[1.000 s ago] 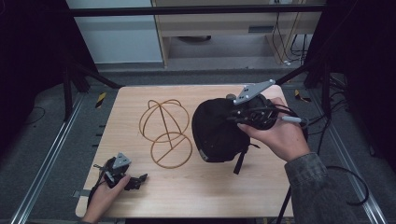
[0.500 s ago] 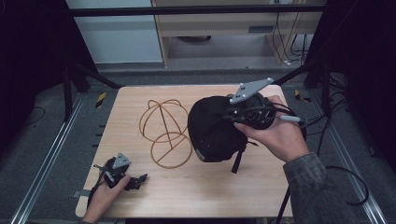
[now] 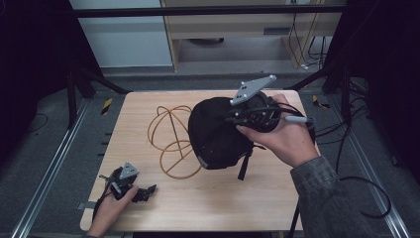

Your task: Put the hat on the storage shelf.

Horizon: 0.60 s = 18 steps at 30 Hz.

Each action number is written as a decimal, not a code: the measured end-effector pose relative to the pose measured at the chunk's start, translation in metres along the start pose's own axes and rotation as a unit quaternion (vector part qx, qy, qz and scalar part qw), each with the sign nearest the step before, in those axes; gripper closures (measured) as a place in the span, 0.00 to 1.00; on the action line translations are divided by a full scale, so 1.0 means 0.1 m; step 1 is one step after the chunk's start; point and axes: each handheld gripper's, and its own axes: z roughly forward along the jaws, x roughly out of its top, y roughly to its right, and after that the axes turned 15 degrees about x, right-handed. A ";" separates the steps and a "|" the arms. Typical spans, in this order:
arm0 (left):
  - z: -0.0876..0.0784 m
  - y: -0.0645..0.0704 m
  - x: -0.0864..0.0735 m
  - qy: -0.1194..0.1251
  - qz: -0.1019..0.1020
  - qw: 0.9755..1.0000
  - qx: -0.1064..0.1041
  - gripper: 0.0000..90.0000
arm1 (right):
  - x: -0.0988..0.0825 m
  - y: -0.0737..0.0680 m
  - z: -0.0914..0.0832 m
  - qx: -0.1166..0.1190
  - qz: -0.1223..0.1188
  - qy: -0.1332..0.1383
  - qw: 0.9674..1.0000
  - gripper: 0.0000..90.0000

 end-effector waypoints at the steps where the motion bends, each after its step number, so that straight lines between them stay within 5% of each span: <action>1: 0.00 0.00 0.00 0.000 0.000 1.000 0.000 0.00 | 0.00 0.00 0.00 0.000 0.000 0.000 1.000 0.82; 18: 0.00 0.00 0.00 0.000 0.000 1.000 0.000 0.00 | 0.45 -0.09 0.21 0.012 -0.035 -0.006 0.999 0.82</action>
